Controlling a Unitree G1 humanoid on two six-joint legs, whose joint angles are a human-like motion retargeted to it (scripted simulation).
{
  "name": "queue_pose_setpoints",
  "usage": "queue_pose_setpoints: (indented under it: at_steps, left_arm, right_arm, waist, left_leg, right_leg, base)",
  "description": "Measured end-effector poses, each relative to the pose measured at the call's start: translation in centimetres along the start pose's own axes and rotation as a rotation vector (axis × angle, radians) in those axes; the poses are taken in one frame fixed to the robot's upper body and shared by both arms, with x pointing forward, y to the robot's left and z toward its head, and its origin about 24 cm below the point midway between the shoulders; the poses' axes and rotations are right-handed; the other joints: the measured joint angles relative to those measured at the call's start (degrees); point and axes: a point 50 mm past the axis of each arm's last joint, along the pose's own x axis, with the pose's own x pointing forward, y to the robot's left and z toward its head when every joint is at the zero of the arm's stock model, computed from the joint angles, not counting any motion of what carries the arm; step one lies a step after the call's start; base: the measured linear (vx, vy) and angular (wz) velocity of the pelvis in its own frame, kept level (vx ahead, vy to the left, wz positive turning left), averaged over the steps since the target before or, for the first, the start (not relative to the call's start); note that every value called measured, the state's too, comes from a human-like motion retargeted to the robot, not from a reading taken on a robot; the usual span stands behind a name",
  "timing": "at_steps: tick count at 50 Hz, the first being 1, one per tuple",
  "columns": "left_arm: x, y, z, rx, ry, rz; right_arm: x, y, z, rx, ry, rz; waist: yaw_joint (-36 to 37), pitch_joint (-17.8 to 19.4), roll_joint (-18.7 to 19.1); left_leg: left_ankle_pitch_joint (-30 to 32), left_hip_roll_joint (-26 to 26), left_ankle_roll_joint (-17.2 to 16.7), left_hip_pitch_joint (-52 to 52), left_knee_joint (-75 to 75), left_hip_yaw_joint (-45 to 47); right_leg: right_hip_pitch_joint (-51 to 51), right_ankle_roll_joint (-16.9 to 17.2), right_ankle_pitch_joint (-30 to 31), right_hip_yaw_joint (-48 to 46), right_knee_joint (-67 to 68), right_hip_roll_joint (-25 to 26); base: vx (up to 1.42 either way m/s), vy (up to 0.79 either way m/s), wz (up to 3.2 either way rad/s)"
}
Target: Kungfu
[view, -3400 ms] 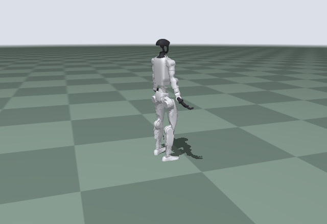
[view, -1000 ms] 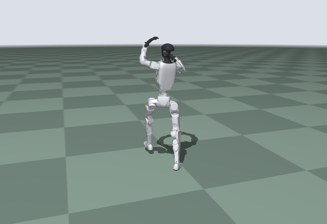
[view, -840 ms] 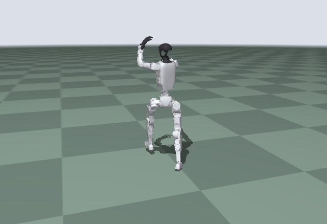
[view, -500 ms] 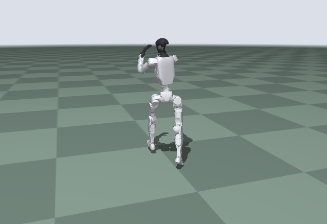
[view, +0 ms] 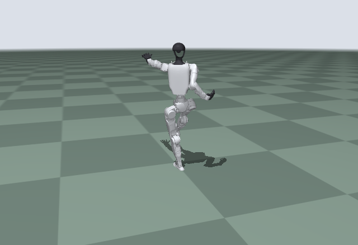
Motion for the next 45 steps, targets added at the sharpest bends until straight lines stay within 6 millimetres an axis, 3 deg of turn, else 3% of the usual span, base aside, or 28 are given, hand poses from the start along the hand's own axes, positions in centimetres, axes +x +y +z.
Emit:
queue_pose_setpoints:
  at_steps: [2,4,9,13,16,18,20,23,25,27,28,30,32,33,34,35,37,40,45]
  left_arm:
    - [-0.3,0.1,1.7,-0.049,-0.171,0.105]
    - [-0.7,-0.2,2.3,-0.061,-0.220,0.183]
    - [-1.7,-2.6,2.3,-0.100,-0.213,0.103]
    - [-3.3,-3.8,4.3,-0.338,-0.308,0.048]
    - [-6.8,-5.8,6.2,-0.642,-0.425,-0.176]
    - [-10.9,-8.3,7.8,-0.887,-0.521,-0.444]
    - [-16.2,-11.3,8.8,-1.148,-0.584,-0.787]
    - [-26.4,-16.3,7.6,-1.501,-0.474,-1.343]
    - [-34.1,-18.1,5.6,-1.695,-0.289,-1.645]
    - [-40.6,-18.4,2.7,-1.851,0.009,-1.773]
    - [-43.2,-18.2,1.2,-1.924,0.178,-1.749]
    - [-46.6,-17.5,-1.2,-2.033,0.484,-1.582]
    - [-46.8,-17.0,-2.7,-2.070,0.631,-1.382]
    - [-46.6,-17.0,-2.6,-2.082,0.639,-1.326]
    - [-46.1,-16.9,-2.3,-2.080,0.608,-1.322]
    - [-45.6,-16.8,-1.9,-2.070,0.556,-1.344]
    - [-45.1,-16.6,-1.6,-2.008,0.467,-1.476]
    - [-44.3,-16.4,-1.9,-1.934,0.378,-1.611]
    - [-40.7,-17.0,-2.8,-1.779,0.278,-1.521]
  right_arm:
    - [-0.5,-0.7,1.4,-0.086,-0.110,-0.109]
    - [0.5,-0.4,2.7,-0.187,-0.158,-0.075]
    - [5.2,2.8,4.0,-0.330,-0.130,0.230]
    - [9.3,7.5,6.8,-0.457,-0.334,0.394]
    - [12.5,13.1,8.7,-0.576,-0.555,0.517]
    - [14.5,17.5,10.3,-0.624,-0.723,0.595]
    - [16.4,22.0,12.8,-0.651,-0.915,0.647]
    - [18.4,28.2,19.2,-0.698,-1.238,0.627]
    - [19.6,31.3,24.5,-0.826,-1.425,0.515]
    - [20.7,32.4,29.3,-1.044,-1.556,0.336]
    - [21.7,32.4,31.5,-1.170,-1.584,0.206]
    - [24.5,30.1,35.2,-1.456,-1.468,-0.161]
    - [26.5,26.2,37.7,-1.657,-1.068,-0.536]
    - [27.0,25.2,38.0,-1.695,-0.874,-0.606]
    - [27.1,25.4,38.2,-1.684,-0.807,-0.590]
    - [27.0,26.1,38.5,-1.656,-0.808,-0.534]
    - [26.3,28.3,38.5,-1.571,-1.009,-0.411]
    - [25.5,30.9,36.4,-1.549,-1.385,-0.350]
    - [27.1,29.3,34.0,-1.520,-1.312,-0.399]
  waist:
    - [1.5,-0.3,-0.4]
    - [2.5,-0.9,-0.6]
    - [1.8,-2.7,0.5]
    - [5.4,-4.7,2.1]
    - [11.3,-8.5,3.0]
    - [16.7,-11.7,2.6]
    - [22.2,-15.0,1.5]
    - [30.0,-18.0,-2.0]
    - [37.2,-17.7,-4.6]
    - [44.5,-16.4,-8.4]
    - [48.4,-15.6,-10.7]
    - [54.2,-13.8,-13.4]
    - [56.0,-12.7,-14.3]
    - [56.4,-12.0,-13.8]
    - [56.1,-11.2,-13.2]
    - [55.6,-10.4,-12.7]
    - [53.4,-10.1,-11.7]
    - [51.3,-10.8,-10.7]
    - [51.3,-12.0,-11.9]
  left_leg:
    - [1.3,-1.2,5.5,0.3,0.0,0.7]
    - [1.3,-2.4,8.5,0.1,0.5,1.6]
    - [1.3,-3.3,9.7,-1.3,0.7,0.7]
    - [1.4,-3.9,9.3,-4.7,2.1,0.7]
    - [1.2,-4.4,8.8,-9.4,4.2,1.4]
    - [0.8,-5.0,8.4,-13.9,6.7,1.9]
    - [0.1,-5.3,7.6,-19.9,11.0,0.8]
    - [-1.8,-6.4,6.7,-29.4,18.7,-1.2]
    - [-4.3,-5.7,6.8,-34.5,24.8,0.5]
    - [-7.2,-5.8,7.1,-40.6,31.8,2.3]
    - [-9.1,-4.8,7.2,-43.9,35.5,4.0]
    - [-11.8,-2.4,7.1,-48.8,41.1,5.4]
    - [-13.0,-2.2,6.7,-52.3,44.2,3.8]
    - [-13.0,-2.2,6.8,-53.3,44.8,3.1]
    - [-12.7,-2.0,7.0,-53.9,45.2,2.6]
    - [-12.2,-1.8,7.2,-54.4,45.3,2.3]
    - [-11.3,-1.3,7.2,-54.4,45.4,2.0]
    - [-10.5,-0.6,6.8,-53.4,44.4,2.6]
    - [-9.9,-0.7,6.1,-49.9,40.2,3.9]
  right_leg:
    - [-3.9,-2.8,-3.0,-3.9,1.4,-0.7]
    - [-6.5,-2.9,-2.7,-4.9,3.8,-1.0]
    - [-6.0,-2.8,2.1,3.0,7.9,-0.8]
    - [1.6,-0.9,-2.4,5.7,10.2,-2.0]
    - [8.8,1.4,-6.6,7.9,14.3,-2.7]
    - [14.5,4.0,-9.4,9.0,17.5,-3.5]
    - [20.8,6.1,-12.1,7.5,19.8,-5.1]
    - [30.8,6.2,-12.6,0.0,20.2,-8.8]
    - [37.8,5.5,-11.6,-3.2,18.5,-10.2]
    - [42.7,7.9,-8.6,-1.9,14.5,-10.0]
    - [44.6,11.0,-8.5,-0.3,12.0,-9.7]
    - [47.1,13.0,-13.1,-1.6,8.7,-10.4]
    - [46.6,11.7,-19.6,-2.1,8.2,-9.9]
    - [45.8,10.6,-21.8,-1.6,8.7,-9.1]
    - [45.4,9.8,-23.1,-1.5,9.1,-8.2]
    - [45.1,9.1,-23.9,-1.7,9.4,-7.3]
    - [45.7,8.9,-24.2,-3.0,9.4,-5.7]
    - [46.2,9.5,-22.7,-3.1,9.0,-5.1]
    - [46.2,11.0,-16.3,-2.4,8.9,-6.8]
  base:
    - [-0.01,-0.12,-0.42]
    - [0.04,-0.10,-0.38]
    - [0.08,-0.01,0.13]
    - [0.08,-0.06,0.03]
    - [0.05,-0.05,-0.20]
    - [0.01,-0.05,-0.37]
    - [-0.07,-0.14,-0.19]
    - [-0.17,-0.28,0.19]
    - [-0.27,-0.38,-0.18]
    - [-0.27,-0.48,-0.60]
    - [-0.28,-0.55,-0.96]
    - [-0.32,-0.48,-0.76]
    - [-0.27,-0.34,0.09]
    - [-0.24,-0.26,0.50]
    - [-0.25,-0.23,0.69]
    - [-0.23,-0.18,0.81]
    - [-0.13,-0.09,0.70]
    - [0.09,0.00,0.18]
    - [0.17,-0.03,-0.29]
